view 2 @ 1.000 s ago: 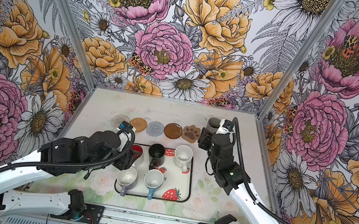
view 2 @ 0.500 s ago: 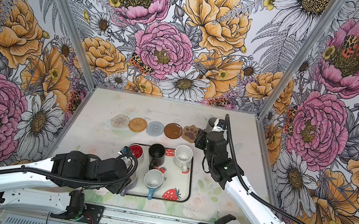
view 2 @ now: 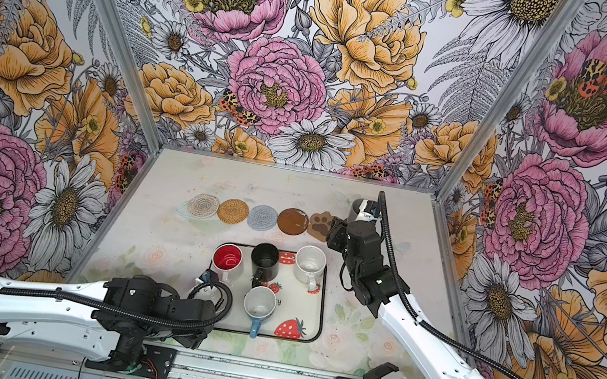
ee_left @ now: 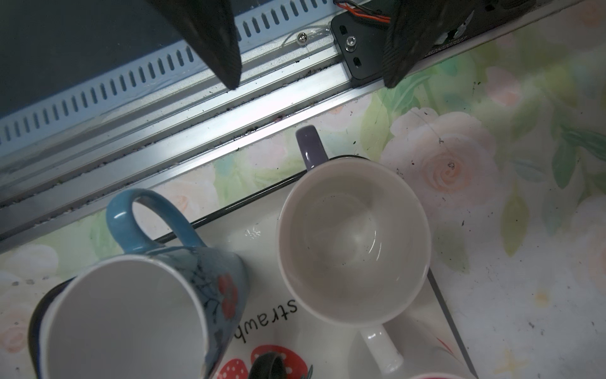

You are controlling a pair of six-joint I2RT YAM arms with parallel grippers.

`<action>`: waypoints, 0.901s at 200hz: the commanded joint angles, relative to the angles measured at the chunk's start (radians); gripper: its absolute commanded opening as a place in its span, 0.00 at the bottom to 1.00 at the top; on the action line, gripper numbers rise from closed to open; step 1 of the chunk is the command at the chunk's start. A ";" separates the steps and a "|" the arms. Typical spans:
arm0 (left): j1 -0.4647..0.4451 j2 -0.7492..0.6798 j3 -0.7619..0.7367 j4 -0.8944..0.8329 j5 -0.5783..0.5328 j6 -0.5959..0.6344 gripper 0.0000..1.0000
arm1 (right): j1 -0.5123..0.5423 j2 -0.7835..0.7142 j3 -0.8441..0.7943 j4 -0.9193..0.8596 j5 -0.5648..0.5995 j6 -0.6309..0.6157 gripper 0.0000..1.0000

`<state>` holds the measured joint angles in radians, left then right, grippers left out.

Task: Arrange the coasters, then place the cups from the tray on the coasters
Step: 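Lower the left gripper onto the lavender mug on the tray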

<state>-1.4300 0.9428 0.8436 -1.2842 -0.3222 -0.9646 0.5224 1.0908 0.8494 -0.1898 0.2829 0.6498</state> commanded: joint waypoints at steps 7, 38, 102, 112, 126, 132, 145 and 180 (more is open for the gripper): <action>-0.006 0.004 -0.029 -0.002 -0.041 -0.089 0.70 | 0.002 0.028 0.043 0.022 -0.020 0.012 0.59; -0.006 -0.002 -0.064 0.034 -0.072 -0.120 0.68 | 0.005 0.046 0.052 0.026 -0.031 0.012 0.59; -0.007 -0.008 -0.145 0.174 -0.108 -0.129 0.61 | 0.007 0.047 0.051 0.030 -0.033 0.014 0.59; -0.005 -0.008 -0.156 0.192 -0.116 -0.132 0.60 | 0.007 0.049 0.052 0.031 -0.034 0.014 0.59; 0.000 -0.009 -0.172 0.210 -0.126 -0.142 0.58 | 0.007 0.055 0.055 0.033 -0.036 0.014 0.59; 0.003 -0.010 -0.181 0.224 -0.125 -0.144 0.57 | 0.007 0.056 0.057 0.034 -0.039 0.014 0.59; 0.015 -0.015 -0.205 0.265 -0.110 -0.133 0.57 | 0.007 0.062 0.059 0.038 -0.046 0.013 0.59; 0.058 -0.014 -0.248 0.322 -0.083 -0.122 0.53 | 0.008 0.069 0.063 0.039 -0.051 0.013 0.59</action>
<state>-1.3964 0.9424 0.6189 -1.0340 -0.4038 -1.0775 0.5251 1.1488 0.8776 -0.1795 0.2420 0.6586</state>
